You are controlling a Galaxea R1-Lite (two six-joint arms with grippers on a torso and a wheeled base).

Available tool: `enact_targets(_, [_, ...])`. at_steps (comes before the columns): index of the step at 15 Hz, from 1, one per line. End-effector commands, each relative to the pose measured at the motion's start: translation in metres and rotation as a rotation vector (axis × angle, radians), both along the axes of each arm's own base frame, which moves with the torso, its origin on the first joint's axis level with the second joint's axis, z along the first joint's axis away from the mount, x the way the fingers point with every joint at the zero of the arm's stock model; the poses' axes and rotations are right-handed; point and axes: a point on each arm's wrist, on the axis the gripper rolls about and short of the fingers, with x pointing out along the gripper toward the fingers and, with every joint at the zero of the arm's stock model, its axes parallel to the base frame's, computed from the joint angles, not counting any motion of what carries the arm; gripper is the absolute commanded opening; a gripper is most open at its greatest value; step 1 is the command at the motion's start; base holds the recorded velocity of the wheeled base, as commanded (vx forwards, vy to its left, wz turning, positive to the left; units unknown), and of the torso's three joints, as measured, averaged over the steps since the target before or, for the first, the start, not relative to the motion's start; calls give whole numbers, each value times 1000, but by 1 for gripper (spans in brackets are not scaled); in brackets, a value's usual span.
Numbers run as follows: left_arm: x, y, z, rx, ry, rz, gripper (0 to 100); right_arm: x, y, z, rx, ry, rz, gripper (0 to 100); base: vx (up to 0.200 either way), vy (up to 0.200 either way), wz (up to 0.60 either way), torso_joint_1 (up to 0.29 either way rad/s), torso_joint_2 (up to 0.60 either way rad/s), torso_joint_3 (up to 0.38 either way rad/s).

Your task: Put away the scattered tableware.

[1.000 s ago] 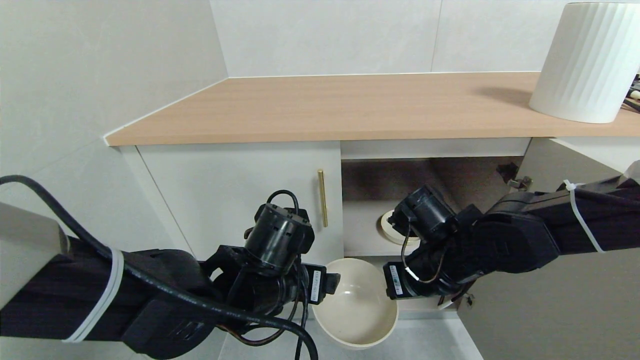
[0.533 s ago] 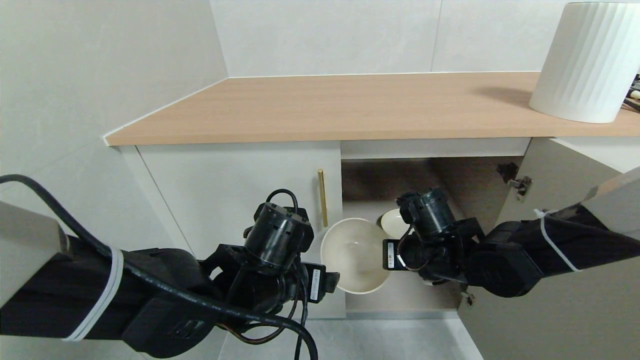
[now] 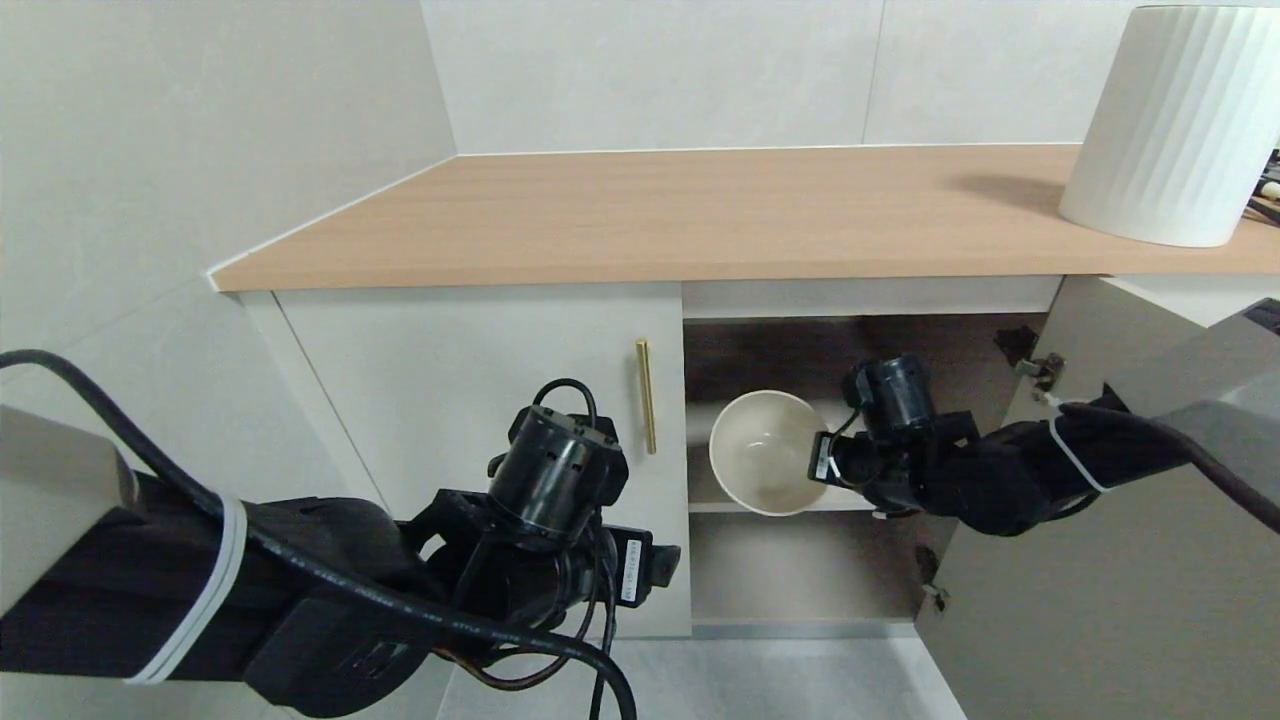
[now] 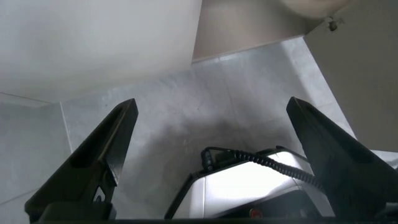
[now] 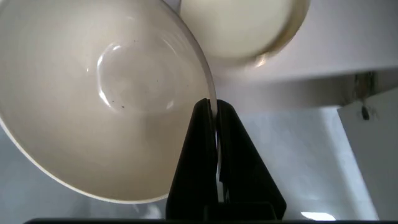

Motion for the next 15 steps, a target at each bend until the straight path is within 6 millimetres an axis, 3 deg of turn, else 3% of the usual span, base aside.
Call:
enact_targets(1, [1, 0, 0, 0, 0, 3, 100, 22, -15, -7, 16, -5, -68, 0, 0, 0, 0, 0, 0, 0])
enact_targets(6, [0, 0, 0, -1, -1, 1, 100, 43, -27, -8, 65, -25, -151, 0, 0, 0, 0, 0, 0, 0])
enact_targets(15, [0, 0, 0, 0, 0, 1, 100, 70, -45, -37, 34, -9, -235, 0, 0, 0, 0, 0, 0, 0])
